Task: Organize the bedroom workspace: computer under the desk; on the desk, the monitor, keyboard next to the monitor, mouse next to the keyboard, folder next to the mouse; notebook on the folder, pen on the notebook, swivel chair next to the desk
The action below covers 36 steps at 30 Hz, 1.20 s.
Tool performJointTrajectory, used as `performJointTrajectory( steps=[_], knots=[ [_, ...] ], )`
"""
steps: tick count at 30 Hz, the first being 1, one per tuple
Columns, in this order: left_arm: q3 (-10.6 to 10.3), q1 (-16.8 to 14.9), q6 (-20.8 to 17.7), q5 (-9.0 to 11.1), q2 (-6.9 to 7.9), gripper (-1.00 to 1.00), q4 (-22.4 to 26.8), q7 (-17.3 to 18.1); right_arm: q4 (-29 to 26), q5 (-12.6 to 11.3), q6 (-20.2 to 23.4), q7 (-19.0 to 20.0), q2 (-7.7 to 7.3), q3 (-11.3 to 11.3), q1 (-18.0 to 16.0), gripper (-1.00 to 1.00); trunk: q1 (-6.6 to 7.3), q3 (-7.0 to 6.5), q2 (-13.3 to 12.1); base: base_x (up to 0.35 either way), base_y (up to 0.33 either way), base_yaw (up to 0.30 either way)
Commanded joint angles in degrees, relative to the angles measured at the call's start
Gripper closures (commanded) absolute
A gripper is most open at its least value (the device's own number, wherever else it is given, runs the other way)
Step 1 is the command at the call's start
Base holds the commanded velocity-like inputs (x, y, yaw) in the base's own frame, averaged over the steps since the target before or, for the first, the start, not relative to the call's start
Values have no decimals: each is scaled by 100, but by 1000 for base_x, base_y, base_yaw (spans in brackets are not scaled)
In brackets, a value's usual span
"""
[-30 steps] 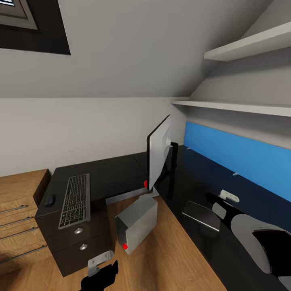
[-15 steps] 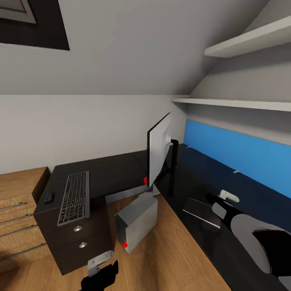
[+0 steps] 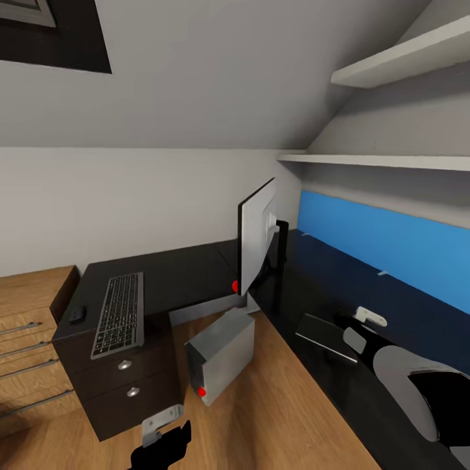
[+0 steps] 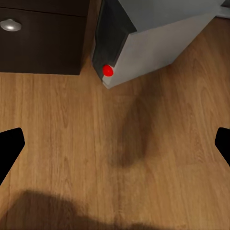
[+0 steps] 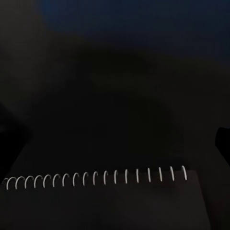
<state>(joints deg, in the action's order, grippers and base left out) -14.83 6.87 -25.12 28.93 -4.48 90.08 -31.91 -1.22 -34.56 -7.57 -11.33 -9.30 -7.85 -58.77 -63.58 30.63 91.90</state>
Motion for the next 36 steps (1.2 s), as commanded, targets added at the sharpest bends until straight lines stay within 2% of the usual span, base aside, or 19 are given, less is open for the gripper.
performJointTrajectory(
  steps=[1, 4, 15, 20, 36],
  knots=[
    [-4, -1, -9, 49, 0, -100, 9, -43, -1, -51, -10, -15, 0, -50, -3, -100, -23, 23, 44, 0, 0, 0],
    [-4, -1, -10, 49, 0, -100, 9, -43, -1, -51, -5, -17, -6, -50, -3, -100, -89, 77, 165, 0, 0, 0],
    [-2, -1, -8, 43, 9, -100, 8, -29, 2, -43, 14, -26, -10, -45, -3, -100, -89, 77, 165, 0, 0, 0],
    [-2, -1, -10, 45, 105, -100, -4, -18, 7, -43, 61, -41, -10, -41, -3, -100, -89, 77, 165, 2, 0, 0],
    [-21, -1, -10, 51, 149, -100, -43, 0, 8, -42, 188, -60, -45, -39, -3, -100, -89, 77, 165, 118, 0, 0]
  ],
)
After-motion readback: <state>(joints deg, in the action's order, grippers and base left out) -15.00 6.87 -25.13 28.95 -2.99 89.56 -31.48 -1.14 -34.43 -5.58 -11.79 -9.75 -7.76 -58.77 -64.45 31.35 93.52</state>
